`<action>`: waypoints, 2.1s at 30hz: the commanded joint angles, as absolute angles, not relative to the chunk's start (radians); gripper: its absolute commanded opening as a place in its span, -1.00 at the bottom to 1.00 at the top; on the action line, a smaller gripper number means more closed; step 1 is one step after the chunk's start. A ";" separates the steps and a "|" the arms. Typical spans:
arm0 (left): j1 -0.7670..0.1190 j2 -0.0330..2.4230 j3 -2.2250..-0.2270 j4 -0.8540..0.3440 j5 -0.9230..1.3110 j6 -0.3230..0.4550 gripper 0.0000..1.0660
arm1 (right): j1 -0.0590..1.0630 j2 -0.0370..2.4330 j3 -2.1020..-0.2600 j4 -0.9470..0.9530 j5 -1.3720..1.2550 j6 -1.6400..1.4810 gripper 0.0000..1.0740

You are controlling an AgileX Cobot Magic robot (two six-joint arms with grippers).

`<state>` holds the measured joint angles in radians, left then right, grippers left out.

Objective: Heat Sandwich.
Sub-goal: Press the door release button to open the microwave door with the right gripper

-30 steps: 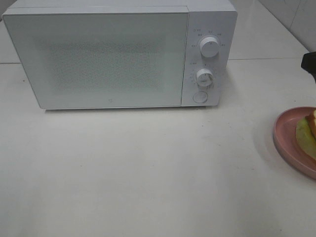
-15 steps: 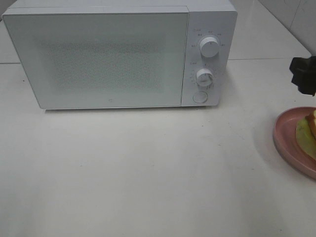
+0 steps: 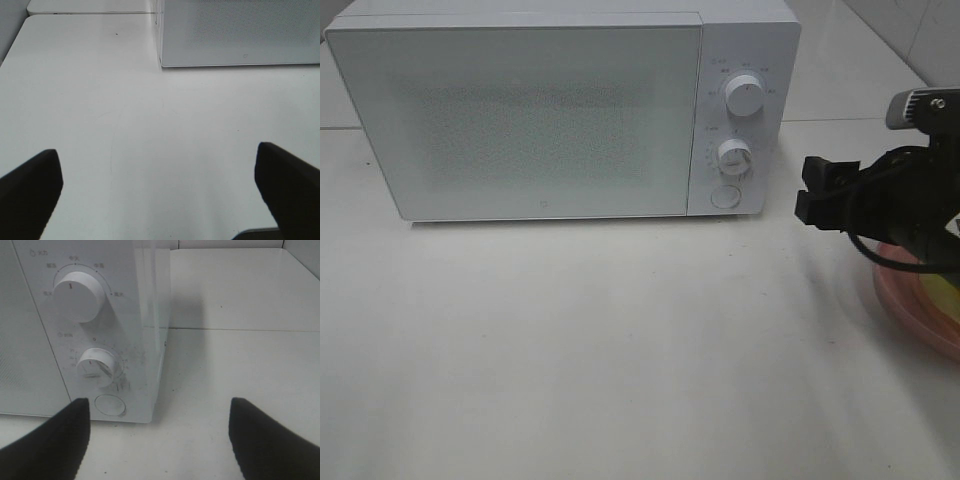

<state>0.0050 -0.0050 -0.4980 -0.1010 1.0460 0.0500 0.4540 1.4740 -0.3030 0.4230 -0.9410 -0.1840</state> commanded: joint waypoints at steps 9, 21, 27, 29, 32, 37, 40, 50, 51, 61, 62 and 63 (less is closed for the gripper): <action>0.008 -0.033 -0.494 -0.106 1.038 0.043 0.98 | 0.691 1.592 -0.303 0.671 -1.082 -0.268 0.39; 0.008 -0.033 -0.494 -0.106 1.038 0.043 0.98 | 0.760 1.637 -0.304 0.734 -1.091 -0.263 0.39; 0.008 -0.033 -0.494 -0.106 1.038 0.043 0.98 | 0.760 1.637 -0.304 0.734 -1.091 -0.143 0.39; 0.008 -0.033 -0.494 -0.106 1.038 0.043 0.98 | 0.760 1.637 -0.304 0.734 -1.091 -0.117 0.39; 0.008 -0.033 -0.494 -0.106 1.038 0.043 0.98 | 0.760 1.637 -0.304 0.734 -1.091 0.049 0.39; 0.008 -0.033 -0.494 -0.106 1.038 0.043 0.98 | 0.760 1.637 -0.304 0.734 -1.091 0.317 0.39; 0.008 -0.033 -0.494 -0.106 1.038 0.043 0.98 | 0.760 1.637 -0.304 0.734 -1.091 0.515 0.39; 0.008 -0.033 -0.494 -0.106 1.038 0.043 0.98 | 0.760 1.637 -0.304 0.734 -1.091 1.102 0.39; 0.008 -0.033 -0.494 -0.106 1.038 0.043 0.98 | 0.760 1.637 -0.304 0.734 -1.091 1.102 0.39; 0.008 -0.033 -0.494 -0.106 1.038 0.043 0.98 | 0.760 1.637 -0.304 0.743 -1.061 1.292 -0.26; 0.008 -0.033 -0.494 -0.106 1.038 0.043 0.98 | 0.760 1.637 -0.304 0.743 -1.061 1.292 -0.50; 0.008 -0.033 -0.494 -0.106 1.038 0.043 0.98 | 0.760 1.637 -0.304 0.743 -1.060 1.292 -0.63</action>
